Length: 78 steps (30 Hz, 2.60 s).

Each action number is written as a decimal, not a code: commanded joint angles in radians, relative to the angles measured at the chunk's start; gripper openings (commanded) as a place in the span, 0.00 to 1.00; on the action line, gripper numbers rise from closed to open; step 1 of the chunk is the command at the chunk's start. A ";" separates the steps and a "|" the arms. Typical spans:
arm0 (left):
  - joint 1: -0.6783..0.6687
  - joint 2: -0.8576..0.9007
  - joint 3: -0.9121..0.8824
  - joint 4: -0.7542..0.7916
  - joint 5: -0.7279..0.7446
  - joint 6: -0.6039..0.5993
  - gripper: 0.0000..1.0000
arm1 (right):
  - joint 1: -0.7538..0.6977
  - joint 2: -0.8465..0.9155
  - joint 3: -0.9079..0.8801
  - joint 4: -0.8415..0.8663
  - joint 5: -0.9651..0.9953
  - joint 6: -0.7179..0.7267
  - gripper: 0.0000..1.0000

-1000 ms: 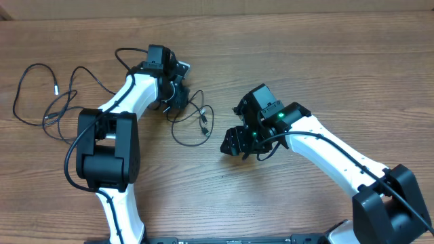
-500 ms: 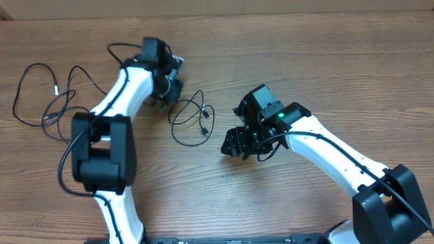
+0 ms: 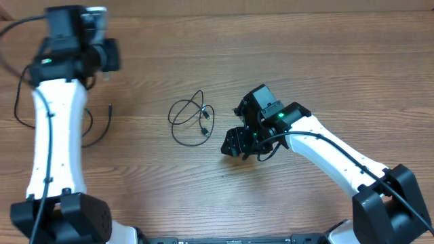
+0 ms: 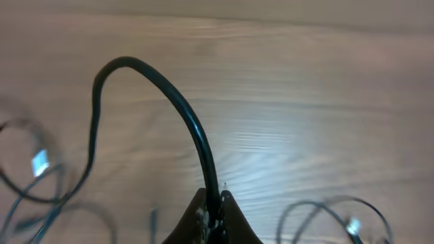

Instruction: Untangle cables

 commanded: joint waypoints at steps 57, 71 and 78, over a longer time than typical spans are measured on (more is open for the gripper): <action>0.369 0.153 -0.048 -0.175 -0.214 -0.294 0.66 | 0.005 -0.001 0.000 0.003 -0.001 0.005 0.67; 0.370 0.155 -0.353 0.136 -0.251 -0.257 0.78 | 0.005 -0.001 0.000 0.003 -0.001 0.004 0.67; 0.370 0.155 -0.461 0.256 -0.246 -0.245 0.81 | 0.005 -0.001 0.000 -0.006 -0.001 0.004 0.67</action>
